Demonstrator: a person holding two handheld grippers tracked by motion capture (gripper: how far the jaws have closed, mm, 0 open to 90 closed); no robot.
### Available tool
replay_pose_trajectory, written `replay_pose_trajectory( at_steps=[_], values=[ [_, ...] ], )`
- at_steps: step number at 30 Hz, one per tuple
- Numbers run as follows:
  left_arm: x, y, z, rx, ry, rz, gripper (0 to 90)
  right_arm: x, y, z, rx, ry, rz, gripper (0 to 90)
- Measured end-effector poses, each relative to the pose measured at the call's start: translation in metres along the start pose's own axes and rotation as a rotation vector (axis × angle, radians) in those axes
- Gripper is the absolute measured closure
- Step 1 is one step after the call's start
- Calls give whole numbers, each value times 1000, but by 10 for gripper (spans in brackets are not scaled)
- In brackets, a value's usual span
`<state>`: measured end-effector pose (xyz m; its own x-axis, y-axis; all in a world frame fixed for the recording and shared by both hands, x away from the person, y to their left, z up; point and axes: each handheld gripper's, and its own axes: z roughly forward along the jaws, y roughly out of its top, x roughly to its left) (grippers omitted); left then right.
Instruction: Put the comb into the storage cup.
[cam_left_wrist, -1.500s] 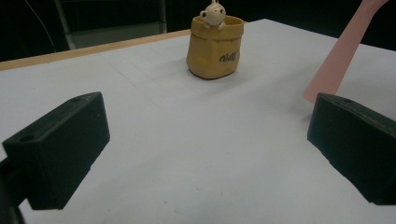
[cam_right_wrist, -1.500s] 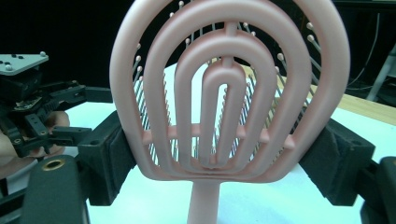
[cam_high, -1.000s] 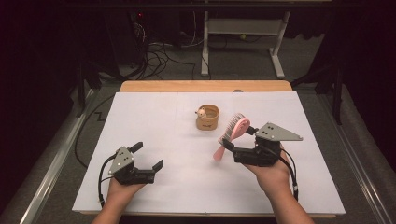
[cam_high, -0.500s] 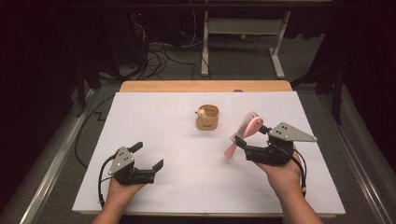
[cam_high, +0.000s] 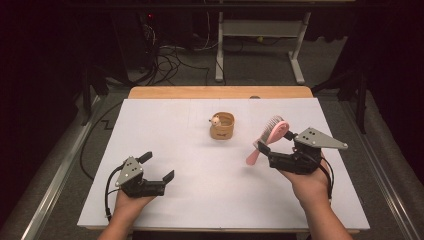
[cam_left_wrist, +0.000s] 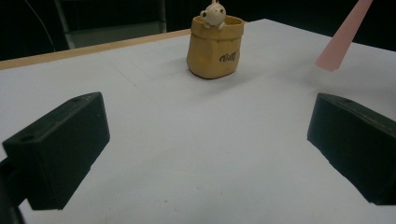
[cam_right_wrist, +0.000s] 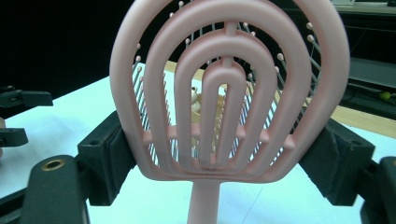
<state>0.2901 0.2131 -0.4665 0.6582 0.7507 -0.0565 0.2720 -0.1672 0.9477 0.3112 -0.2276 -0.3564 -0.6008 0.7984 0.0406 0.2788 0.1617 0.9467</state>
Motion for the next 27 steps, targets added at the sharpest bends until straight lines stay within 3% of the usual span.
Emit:
replay_pose_trajectory(
  at_steps=[7, 11, 12, 27],
  values=[
    [0, 0, 0, 5, -3, -1, 0, -3, -1, 0, 0, -8, 5, 204],
    [0, 0, 0, 2, -30, -14, 0, -4, -2, 0, 3, -16, 9, 204],
    [-1, 0, 0, 6, -28, -1, 0, -5, -2, -1, 4, -18, 8, 204],
    [-2, 1, 1, 4, -27, 1, 0, -5, 1, 1, -9, -18, 8, 204]
  ],
)
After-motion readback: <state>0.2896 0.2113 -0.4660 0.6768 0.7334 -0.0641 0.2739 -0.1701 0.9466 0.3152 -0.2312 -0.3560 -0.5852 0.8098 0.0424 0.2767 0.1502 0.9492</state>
